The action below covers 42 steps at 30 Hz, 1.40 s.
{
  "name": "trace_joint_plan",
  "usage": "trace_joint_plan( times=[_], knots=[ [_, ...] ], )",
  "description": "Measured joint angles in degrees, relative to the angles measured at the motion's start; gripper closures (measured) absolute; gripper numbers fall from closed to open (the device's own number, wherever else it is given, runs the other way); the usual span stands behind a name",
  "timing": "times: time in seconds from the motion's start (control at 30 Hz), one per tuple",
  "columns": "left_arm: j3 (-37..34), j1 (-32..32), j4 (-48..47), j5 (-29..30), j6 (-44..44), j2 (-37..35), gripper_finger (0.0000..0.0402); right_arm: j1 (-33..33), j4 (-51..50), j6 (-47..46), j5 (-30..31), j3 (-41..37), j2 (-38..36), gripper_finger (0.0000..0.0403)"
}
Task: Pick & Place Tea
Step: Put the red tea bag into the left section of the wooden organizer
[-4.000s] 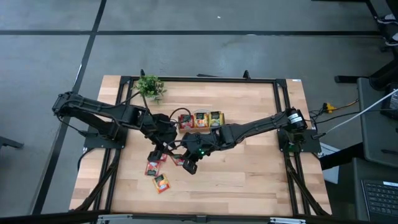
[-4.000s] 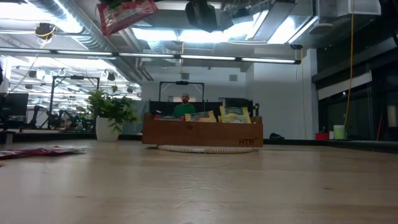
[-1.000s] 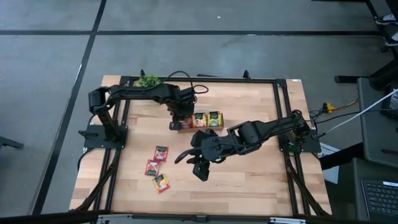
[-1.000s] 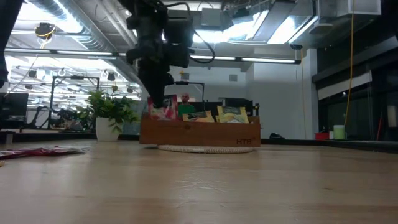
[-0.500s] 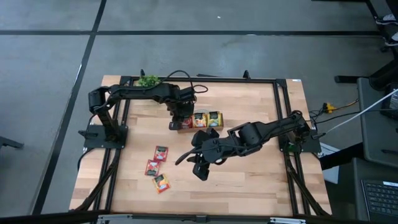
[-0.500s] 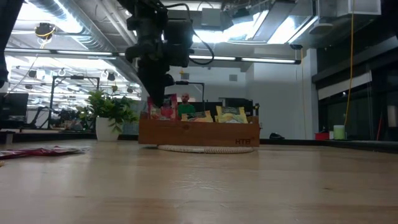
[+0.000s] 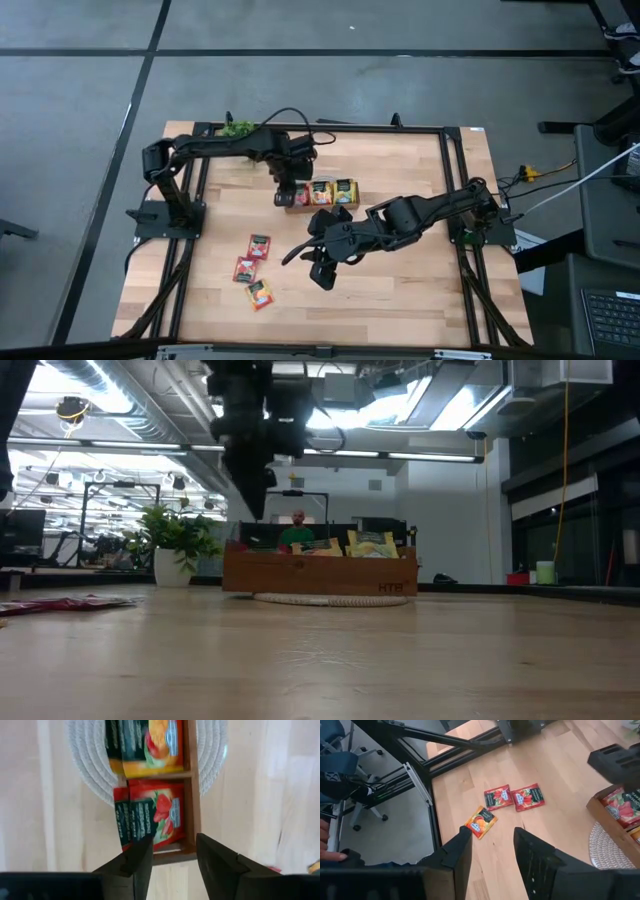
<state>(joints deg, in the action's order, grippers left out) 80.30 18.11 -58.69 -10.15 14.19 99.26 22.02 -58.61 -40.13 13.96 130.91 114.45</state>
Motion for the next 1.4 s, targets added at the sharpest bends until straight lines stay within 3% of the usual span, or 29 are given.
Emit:
trace_joint_plan(
  times=[0.2, 0.33, 0.43, 0.53, 0.73, 0.83, 1.13, 1.4],
  knots=[
    [6.0, -0.5, -5.14, -2.19, -2.11, -0.15, 0.0262, 0.1, -0.02, 0.13, 0.0, 0.0, 0.0, 0.0257],
    [6.34, -2.17, -5.15, -9.17, -2.69, -4.04, 0.0266, 0.62, -0.7, 0.61, 0.02, 0.0, 0.0, 0.0256],
    [6.33, -4.38, -4.85, -8.4, -4.58, -7.81, 0.0271, 1.14, -1.19, 1.35, 0.15, -0.04, 0.0, 0.0256],
    [4.14, -7.19, 0.18, -7.87, -8.18, -13.13, 0.0277, 1.74, -1.23, 1.49, 0.83, -0.04, 0.0, 0.0256],
    [-7.44, -14.11, 17.08, -7.26, -19.99, -26.16, 0.029, 2.94, -1.14, 2.07, 5.99, -0.04, 0.92, 0.0256],
    [-13.0, -18.5, 22.49, -3.67, -26.77, -32.01, 0.0295, 2.95, -0.13, 4.26, 5.95, -0.04, 2.22, 0.0256],
    [-29.18, -33.67, 41.19, 8.45, -36.51, -43.21, 0.0298, 1.37, 5.21, 7.5, 3.9, -0.04, 9.27, 0.0256],
    [-34.44, -42.36, 42.59, 15.24, -40.62, -47.43, 0.0299, 0.66, 12.41, 7.71, -4.98, -0.04, 14.25, 0.0256]
  ],
)
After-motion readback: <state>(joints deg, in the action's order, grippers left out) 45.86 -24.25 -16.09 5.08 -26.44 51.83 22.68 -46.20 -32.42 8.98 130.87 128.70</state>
